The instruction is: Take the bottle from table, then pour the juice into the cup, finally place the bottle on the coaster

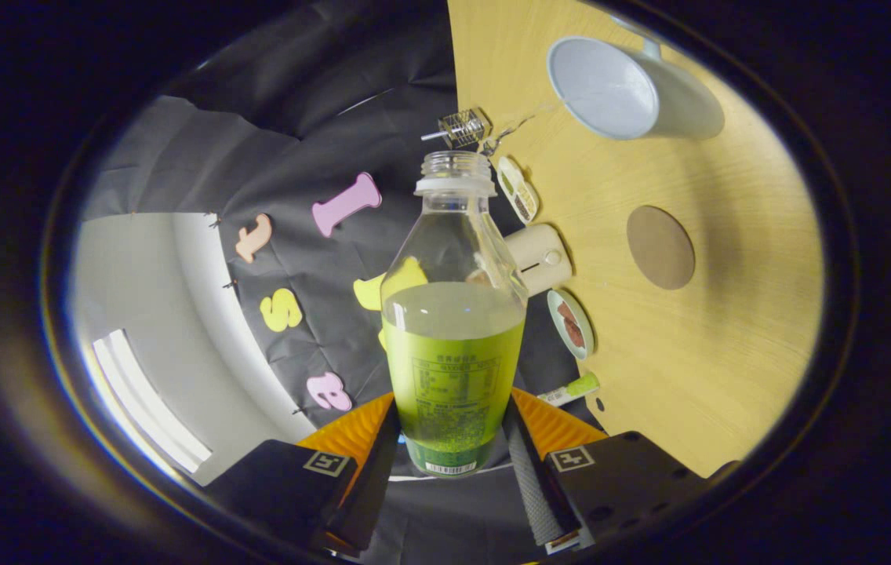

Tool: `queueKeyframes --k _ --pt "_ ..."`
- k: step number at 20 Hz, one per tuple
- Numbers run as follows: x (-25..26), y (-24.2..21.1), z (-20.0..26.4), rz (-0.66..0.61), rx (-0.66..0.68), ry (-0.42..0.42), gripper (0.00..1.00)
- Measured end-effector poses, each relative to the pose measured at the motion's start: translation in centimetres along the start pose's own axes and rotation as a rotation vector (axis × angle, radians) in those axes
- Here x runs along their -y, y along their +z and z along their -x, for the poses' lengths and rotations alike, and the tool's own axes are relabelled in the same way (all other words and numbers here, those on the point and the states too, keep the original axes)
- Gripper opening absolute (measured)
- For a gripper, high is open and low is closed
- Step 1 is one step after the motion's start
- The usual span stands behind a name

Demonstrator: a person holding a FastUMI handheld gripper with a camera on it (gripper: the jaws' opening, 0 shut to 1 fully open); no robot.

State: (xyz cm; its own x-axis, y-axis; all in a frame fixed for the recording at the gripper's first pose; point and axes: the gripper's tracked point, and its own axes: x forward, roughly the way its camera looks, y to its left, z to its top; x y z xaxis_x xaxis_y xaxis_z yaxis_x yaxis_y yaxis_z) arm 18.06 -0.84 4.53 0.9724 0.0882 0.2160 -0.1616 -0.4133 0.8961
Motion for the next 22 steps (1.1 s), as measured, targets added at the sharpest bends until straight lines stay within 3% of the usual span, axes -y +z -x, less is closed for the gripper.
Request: queueKeyframes --k 22 --pt "-2.2 0.9 0.0 -0.139 0.021 0.095 0.77"
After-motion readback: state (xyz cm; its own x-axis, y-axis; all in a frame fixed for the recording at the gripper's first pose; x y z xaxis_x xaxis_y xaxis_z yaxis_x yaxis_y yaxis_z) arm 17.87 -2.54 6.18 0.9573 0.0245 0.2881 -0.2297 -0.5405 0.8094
